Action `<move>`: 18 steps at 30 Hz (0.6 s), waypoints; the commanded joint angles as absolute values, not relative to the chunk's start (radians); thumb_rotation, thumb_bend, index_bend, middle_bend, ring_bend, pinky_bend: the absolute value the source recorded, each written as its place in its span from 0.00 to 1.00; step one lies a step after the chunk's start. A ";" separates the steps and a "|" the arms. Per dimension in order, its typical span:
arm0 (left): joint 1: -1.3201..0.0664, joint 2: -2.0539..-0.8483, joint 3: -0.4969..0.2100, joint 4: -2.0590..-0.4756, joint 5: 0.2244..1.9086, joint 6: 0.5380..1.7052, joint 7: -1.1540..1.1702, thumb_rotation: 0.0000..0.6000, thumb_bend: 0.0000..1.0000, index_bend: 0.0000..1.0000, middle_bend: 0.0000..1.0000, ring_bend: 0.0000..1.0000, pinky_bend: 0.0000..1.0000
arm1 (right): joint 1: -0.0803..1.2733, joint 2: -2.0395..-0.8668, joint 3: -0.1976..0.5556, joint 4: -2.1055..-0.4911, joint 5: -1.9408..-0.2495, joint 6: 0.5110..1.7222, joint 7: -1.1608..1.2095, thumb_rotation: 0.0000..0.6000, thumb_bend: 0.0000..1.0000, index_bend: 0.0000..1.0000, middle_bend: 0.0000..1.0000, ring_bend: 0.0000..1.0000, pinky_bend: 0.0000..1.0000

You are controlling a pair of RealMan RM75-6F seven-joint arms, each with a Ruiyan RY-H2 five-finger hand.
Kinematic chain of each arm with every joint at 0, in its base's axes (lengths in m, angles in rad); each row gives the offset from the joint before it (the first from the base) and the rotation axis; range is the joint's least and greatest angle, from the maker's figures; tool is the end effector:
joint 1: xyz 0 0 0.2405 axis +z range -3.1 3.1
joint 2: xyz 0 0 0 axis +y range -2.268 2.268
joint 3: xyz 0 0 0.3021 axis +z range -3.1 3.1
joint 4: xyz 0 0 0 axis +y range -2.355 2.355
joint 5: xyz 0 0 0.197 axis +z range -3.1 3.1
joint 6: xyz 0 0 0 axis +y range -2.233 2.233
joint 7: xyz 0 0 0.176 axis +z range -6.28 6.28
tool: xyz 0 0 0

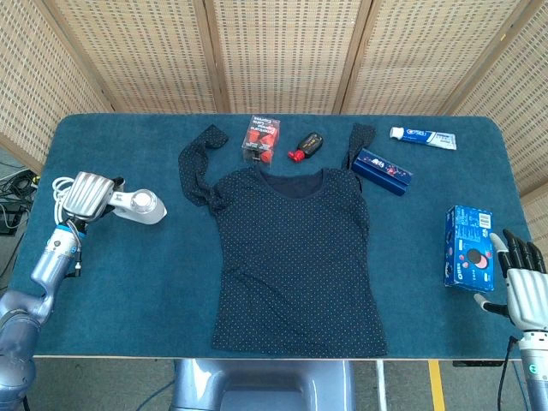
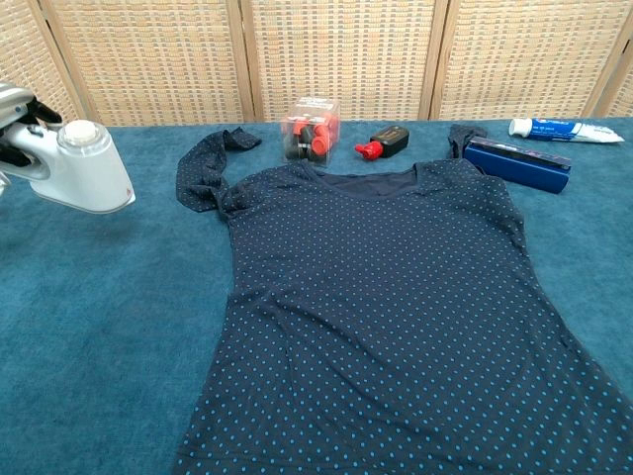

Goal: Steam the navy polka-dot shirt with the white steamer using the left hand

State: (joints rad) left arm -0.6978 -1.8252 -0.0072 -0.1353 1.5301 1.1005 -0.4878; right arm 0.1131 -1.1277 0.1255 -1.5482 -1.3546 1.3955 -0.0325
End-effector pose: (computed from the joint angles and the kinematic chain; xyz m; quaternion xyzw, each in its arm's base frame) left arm -0.3214 0.4744 0.0663 -0.7172 -0.2275 -0.3449 0.5611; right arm -0.3738 -0.2400 0.2040 0.5663 -0.3935 0.3494 0.6343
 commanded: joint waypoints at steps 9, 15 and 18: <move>-0.713 -1.876 0.006 -0.134 1.537 0.997 -0.509 1.00 0.00 0.42 0.35 0.37 0.56 | 0.118 -1.134 0.124 -1.541 -1.346 1.384 -0.041 1.00 0.00 0.03 0.00 0.00 0.00; -0.720 -1.859 0.026 -0.163 1.551 0.903 -0.545 1.00 0.00 0.03 0.00 0.02 0.19 | 0.117 -1.132 0.124 -1.541 -1.347 1.386 -0.037 1.00 0.00 0.03 0.00 0.00 0.00; -0.717 -1.845 0.040 -0.190 1.563 0.893 -0.560 1.00 0.00 0.00 0.00 0.00 0.10 | 0.116 -1.131 0.122 -1.544 -1.352 1.389 -0.037 1.00 0.00 0.03 0.00 0.00 0.00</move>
State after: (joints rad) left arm -0.7180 -1.8539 0.0330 -0.1757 1.5557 0.8985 -0.5493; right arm 0.1161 -1.1314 0.1228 -1.5436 -1.3510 1.3883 -0.0370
